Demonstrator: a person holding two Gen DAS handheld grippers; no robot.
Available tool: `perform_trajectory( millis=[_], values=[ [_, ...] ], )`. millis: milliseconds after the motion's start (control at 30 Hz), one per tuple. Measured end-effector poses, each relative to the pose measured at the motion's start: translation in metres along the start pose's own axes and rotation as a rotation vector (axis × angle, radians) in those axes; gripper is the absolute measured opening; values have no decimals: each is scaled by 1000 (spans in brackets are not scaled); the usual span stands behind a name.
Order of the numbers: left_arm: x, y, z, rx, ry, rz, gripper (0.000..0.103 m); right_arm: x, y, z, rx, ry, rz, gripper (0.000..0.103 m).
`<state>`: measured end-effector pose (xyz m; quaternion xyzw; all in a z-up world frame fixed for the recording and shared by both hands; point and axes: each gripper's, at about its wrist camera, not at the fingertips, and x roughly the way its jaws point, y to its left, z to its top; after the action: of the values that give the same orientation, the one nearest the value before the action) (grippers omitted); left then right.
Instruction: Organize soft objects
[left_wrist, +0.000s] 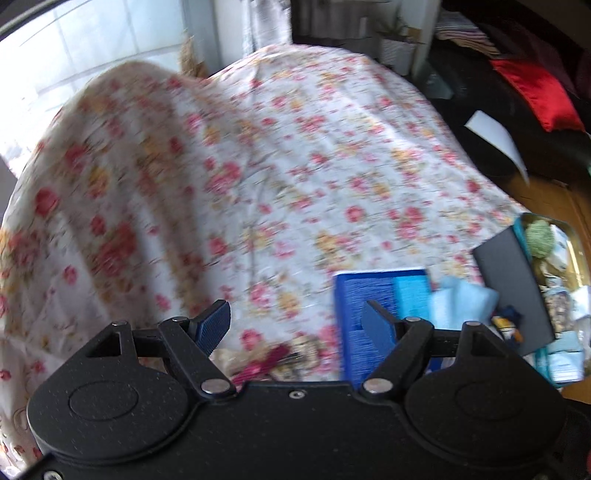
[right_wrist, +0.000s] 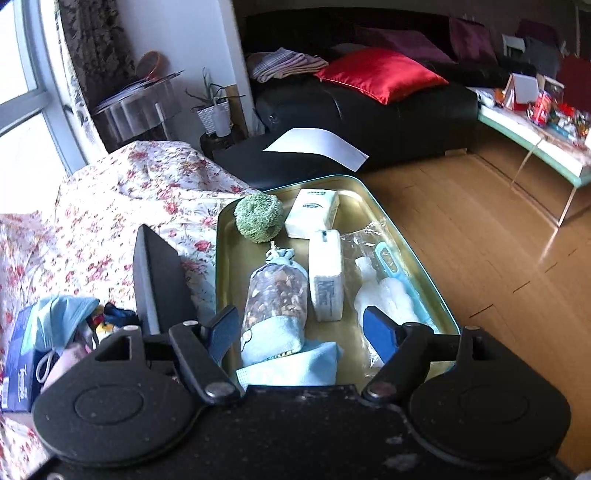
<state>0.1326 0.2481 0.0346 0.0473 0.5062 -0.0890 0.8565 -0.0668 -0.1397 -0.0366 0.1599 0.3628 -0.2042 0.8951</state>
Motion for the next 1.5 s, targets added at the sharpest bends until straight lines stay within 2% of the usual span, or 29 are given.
perform_trajectory(
  millis=[133,233,633,800,1033,1167,1367,1500],
  values=[
    [15,20,-5,-52,29,23,74,-5,10,-4,-39,-1,-6,74],
    [30,29,-4,-95,73,-13,74,-8,18,-7,-71,-4,-18,78],
    [59,61,-8,-26,131,4,74,-22,44,-20,-148,12,-9,78],
    [66,56,-17,0,137,-43,74,-28,52,-25,-156,27,7,78],
    [79,45,-31,17,150,-67,74,-32,60,-31,-131,53,28,78],
    [85,45,-41,16,145,-45,74,-33,62,-32,-107,79,39,78],
    [88,58,-44,-112,170,-51,74,-32,77,-33,-31,112,88,79],
    [89,55,-45,-129,199,-81,74,-30,99,-31,-1,123,129,79]
  ],
)
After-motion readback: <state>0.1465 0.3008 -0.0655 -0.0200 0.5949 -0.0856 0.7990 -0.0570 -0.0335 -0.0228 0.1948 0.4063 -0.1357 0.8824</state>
